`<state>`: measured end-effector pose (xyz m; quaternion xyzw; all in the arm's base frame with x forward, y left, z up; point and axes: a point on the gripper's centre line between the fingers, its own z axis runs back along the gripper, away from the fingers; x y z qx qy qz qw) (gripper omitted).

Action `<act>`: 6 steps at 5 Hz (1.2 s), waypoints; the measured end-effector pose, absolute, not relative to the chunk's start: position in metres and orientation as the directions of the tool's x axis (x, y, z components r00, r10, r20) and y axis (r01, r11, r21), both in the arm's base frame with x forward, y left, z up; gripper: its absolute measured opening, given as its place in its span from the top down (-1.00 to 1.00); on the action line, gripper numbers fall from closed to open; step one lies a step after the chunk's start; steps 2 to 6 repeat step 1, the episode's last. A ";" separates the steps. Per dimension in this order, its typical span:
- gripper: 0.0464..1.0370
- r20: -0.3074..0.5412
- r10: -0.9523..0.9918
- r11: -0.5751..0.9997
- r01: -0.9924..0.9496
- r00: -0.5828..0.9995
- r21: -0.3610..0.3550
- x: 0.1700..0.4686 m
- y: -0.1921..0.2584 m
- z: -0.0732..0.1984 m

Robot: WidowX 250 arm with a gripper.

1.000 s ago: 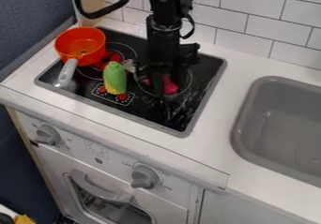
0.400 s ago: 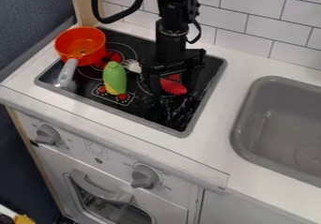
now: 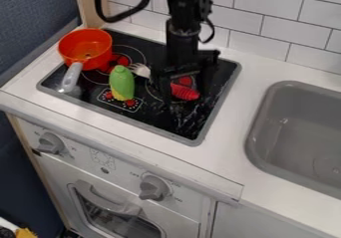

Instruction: Move the red fork over the right burner

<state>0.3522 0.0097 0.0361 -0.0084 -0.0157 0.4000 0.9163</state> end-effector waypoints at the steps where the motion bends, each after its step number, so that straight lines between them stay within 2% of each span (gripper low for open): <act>1: -0.93 0.039 0.691 0.722 -0.688 0.722 -0.072 0.358 0.007 0.067; 6: -0.93 0.039 0.691 0.722 -0.688 0.722 -0.072 0.358 0.007 0.067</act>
